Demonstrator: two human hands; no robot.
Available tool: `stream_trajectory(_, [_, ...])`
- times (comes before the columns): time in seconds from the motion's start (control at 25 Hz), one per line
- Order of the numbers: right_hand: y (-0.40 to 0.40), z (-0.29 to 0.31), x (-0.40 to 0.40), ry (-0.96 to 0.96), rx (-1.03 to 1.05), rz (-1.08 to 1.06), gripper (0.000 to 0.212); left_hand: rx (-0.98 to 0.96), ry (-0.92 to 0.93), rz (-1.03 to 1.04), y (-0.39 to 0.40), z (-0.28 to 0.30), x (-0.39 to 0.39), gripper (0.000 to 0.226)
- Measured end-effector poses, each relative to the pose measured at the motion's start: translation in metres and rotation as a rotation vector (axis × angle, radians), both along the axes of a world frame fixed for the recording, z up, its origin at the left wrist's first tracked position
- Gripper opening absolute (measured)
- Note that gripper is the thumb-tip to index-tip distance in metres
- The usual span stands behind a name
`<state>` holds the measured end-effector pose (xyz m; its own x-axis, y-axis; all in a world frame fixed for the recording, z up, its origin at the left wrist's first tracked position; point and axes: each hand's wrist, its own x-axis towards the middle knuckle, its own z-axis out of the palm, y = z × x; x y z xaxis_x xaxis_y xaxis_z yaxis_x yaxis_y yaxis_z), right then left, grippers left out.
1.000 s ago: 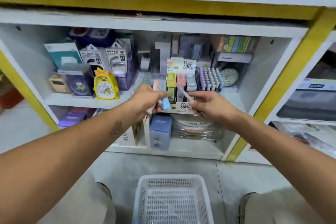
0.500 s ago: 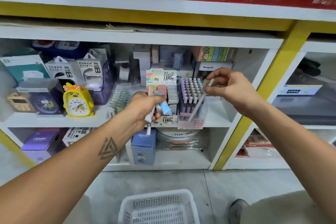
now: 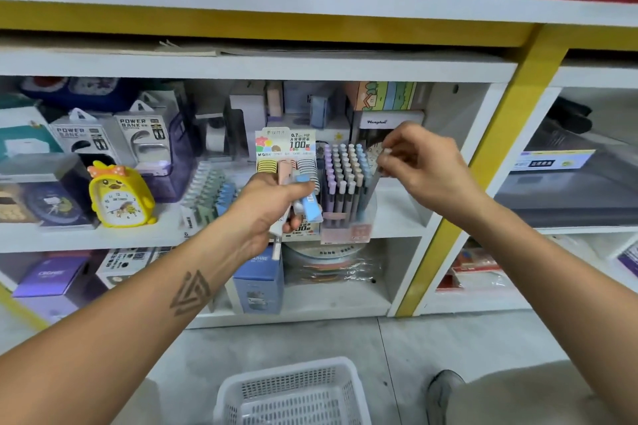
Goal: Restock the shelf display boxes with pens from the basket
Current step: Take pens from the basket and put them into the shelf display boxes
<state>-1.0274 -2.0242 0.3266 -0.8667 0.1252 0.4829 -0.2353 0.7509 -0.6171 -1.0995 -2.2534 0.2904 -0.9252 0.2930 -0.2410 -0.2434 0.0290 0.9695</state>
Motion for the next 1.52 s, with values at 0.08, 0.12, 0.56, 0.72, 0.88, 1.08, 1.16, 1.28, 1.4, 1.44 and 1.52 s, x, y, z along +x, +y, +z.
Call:
stream_trajectory(0.08, [-0.002, -0.007, 0.001, -0.057, 0.073, 0.007, 0.008, -0.014, 0.003, -0.012, 0.000, -0.003, 0.001, 0.043])
stream_trajectory(0.12, [-0.003, -0.009, 0.001, -0.071, 0.088, 0.008, 0.008, -0.017, 0.001, -0.015, 0.000, -0.004, 0.002, 0.043])
stream_trajectory(0.56, [-0.003, -0.018, -0.004, -0.112, 0.124, 0.026, 0.006, -0.019, 0.001, -0.070, 0.003, -0.010, 0.002, 0.041])
stream_trajectory(0.72, [-0.004, -0.019, -0.004, -0.105, 0.168, 0.023, 0.006, -0.021, -0.001, -0.080, 0.007, -0.012, 0.001, 0.039])
stream_trajectory(0.88, [0.002, -0.018, -0.004, -0.103, 0.177, -0.031, 0.006, -0.021, -0.003, -0.084, 0.008, -0.012, 0.000, 0.034])
stream_trajectory(1.08, [-0.001, -0.017, 0.000, -0.117, 0.234, 0.065, 0.009, -0.029, -0.005, -0.097, 0.009, -0.013, 0.001, 0.035])
stream_trajectory(1.16, [-0.001, -0.017, 0.001, -0.125, 0.260, 0.111, 0.010, -0.027, -0.010, -0.092, 0.010, -0.013, 0.001, 0.035])
stream_trajectory(1.28, [0.000, -0.021, -0.002, -0.113, 0.302, 0.074, 0.006, -0.029, -0.010, -0.091, 0.010, -0.013, 0.002, 0.037])
stream_trajectory(1.4, [0.001, -0.027, -0.007, -0.189, 0.399, -0.032, 0.015, -0.013, -0.003, -0.112, 0.008, -0.012, 0.003, 0.037])
stream_trajectory(1.44, [0.000, -0.027, -0.008, -0.205, 0.439, -0.062, 0.020, -0.003, -0.002, -0.121, 0.008, -0.011, 0.004, 0.034])
stream_trajectory(1.52, [-0.004, -0.022, -0.010, -0.139, 0.485, -0.101, 0.024, 0.020, 0.009, -0.140, 0.008, -0.010, 0.005, 0.027])
